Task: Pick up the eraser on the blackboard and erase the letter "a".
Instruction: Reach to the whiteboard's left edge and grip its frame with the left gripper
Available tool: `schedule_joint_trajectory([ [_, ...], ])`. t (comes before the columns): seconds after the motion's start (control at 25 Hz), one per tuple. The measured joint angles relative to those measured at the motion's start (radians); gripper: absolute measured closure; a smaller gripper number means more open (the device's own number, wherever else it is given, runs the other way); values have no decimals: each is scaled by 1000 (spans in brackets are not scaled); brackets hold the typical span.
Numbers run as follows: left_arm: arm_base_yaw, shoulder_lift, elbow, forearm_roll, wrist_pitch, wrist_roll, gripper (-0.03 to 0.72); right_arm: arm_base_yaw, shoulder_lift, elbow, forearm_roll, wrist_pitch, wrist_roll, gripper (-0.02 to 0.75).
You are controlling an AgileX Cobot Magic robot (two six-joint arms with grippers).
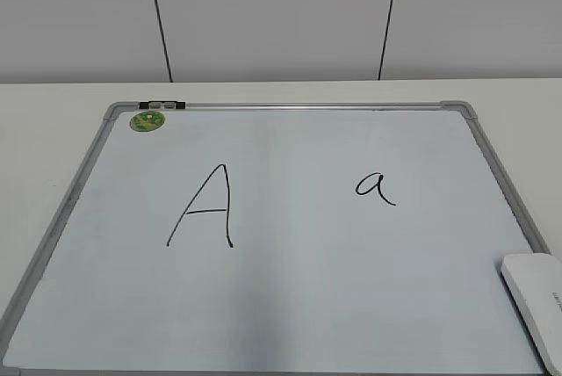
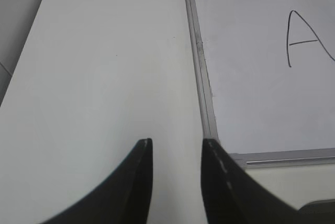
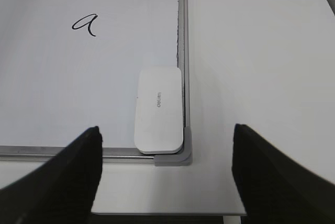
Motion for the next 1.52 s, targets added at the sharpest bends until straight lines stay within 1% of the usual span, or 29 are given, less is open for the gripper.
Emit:
schedule_joint_trajectory([
  [0.56, 0, 0, 0, 0, -2, 0, 455, 0, 0, 0, 0, 0, 0, 165],
  [0.8, 0, 31, -32, -15, -75, 0, 454, 0, 0, 0, 0, 0, 0, 165],
  [0.96, 0, 186, -59, -42, -91, 0, 453, 0, 0, 0, 0, 0, 0, 165],
  [1.16, 0, 445, -117, -115, -114, 0, 447, 0, 0, 0, 0, 0, 0, 165],
  [1.28, 0, 599, -173, -145, -126, 0, 446, 0, 0, 0, 0, 0, 0, 165],
  [1.52, -4, 890, -292, -153, -134, 0, 446, 0, 0, 0, 0, 0, 0, 165],
])
